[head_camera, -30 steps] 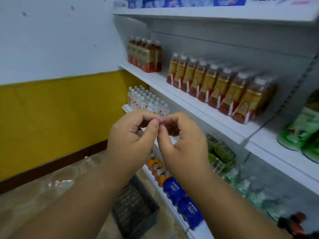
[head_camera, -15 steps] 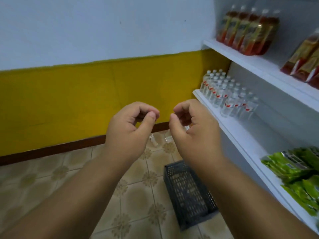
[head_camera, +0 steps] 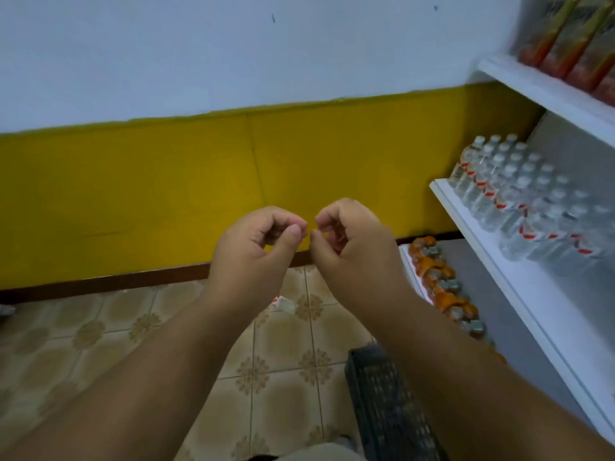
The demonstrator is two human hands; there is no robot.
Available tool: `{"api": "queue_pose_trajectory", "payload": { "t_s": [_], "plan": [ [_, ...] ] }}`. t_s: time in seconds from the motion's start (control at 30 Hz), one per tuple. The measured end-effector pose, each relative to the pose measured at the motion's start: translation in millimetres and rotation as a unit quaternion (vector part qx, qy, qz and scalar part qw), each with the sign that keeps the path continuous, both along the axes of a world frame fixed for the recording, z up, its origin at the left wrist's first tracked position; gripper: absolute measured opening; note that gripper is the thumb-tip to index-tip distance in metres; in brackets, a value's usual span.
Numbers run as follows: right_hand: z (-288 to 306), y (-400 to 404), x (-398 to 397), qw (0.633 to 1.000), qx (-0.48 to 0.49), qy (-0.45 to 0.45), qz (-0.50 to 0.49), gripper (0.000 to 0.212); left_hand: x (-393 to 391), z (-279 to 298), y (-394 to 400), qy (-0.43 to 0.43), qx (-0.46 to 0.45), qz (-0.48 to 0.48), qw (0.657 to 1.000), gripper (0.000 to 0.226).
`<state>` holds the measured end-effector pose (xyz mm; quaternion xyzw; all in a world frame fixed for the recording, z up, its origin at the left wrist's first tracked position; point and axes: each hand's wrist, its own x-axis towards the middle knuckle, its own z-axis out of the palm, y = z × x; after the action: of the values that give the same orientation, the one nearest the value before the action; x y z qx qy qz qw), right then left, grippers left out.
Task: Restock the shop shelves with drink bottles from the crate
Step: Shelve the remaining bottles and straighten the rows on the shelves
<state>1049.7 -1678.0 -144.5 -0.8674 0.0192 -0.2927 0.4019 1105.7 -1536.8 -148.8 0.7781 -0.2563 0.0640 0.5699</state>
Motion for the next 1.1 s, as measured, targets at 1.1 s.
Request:
{"api": "queue_pose_trajectory", "payload": {
  "t_s": [1.1],
  "plan": [
    [-511.4, -33.4, 522.4, 0.941, 0.051, 0.334, 0.026, 0.022, 515.0, -477.0, -28.9, 0.188, 0.159, 0.117, 0.962, 0.021]
  ]
}}
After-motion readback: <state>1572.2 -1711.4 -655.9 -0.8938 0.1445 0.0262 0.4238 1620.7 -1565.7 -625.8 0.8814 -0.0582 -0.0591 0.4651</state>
